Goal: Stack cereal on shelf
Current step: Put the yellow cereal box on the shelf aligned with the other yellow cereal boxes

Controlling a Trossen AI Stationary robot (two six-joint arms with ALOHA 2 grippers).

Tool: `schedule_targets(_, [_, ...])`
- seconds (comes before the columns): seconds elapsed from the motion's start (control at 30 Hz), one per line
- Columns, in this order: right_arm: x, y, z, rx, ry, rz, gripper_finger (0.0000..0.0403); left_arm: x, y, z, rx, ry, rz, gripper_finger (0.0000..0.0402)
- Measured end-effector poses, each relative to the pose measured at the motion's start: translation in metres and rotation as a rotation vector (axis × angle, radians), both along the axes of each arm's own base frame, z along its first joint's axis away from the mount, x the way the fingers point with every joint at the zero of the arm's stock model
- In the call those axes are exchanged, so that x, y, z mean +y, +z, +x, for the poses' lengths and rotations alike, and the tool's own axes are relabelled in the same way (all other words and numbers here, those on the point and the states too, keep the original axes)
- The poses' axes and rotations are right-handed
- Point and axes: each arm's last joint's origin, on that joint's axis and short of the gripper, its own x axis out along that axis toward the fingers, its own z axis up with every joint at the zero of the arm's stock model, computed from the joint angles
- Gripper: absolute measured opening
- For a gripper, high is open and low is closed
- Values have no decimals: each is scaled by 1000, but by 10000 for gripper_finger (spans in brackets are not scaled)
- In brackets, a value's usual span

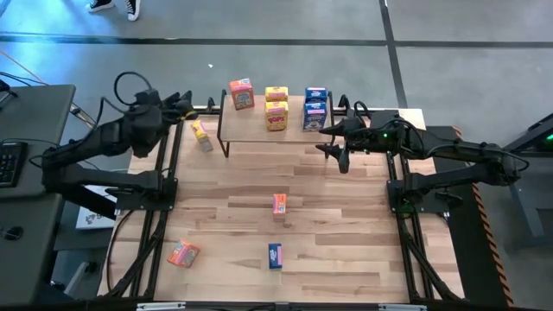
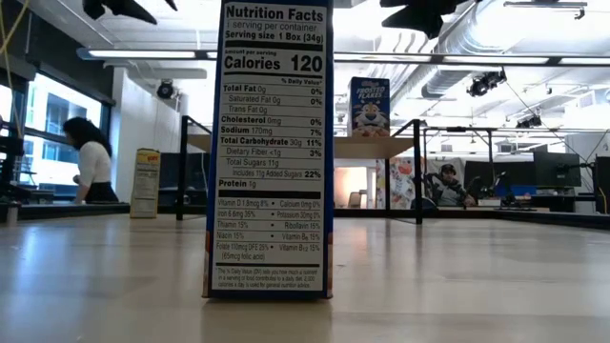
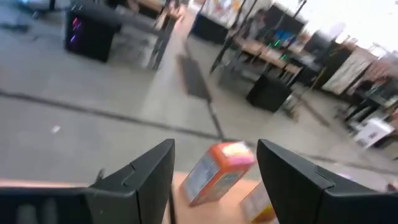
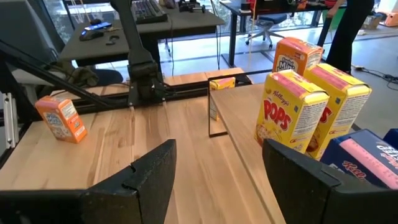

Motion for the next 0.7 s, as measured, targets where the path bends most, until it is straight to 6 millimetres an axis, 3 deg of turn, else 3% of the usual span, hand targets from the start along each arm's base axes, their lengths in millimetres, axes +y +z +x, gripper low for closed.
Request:
schedule_targets(0.3, [0,-3,-1,32,0,6,232,20,-20,1,56,99,-261,218])
schedule_targets(0.7, [0,-4,-1,45,0,9,232,51,-53,25,159,169,-525,218])
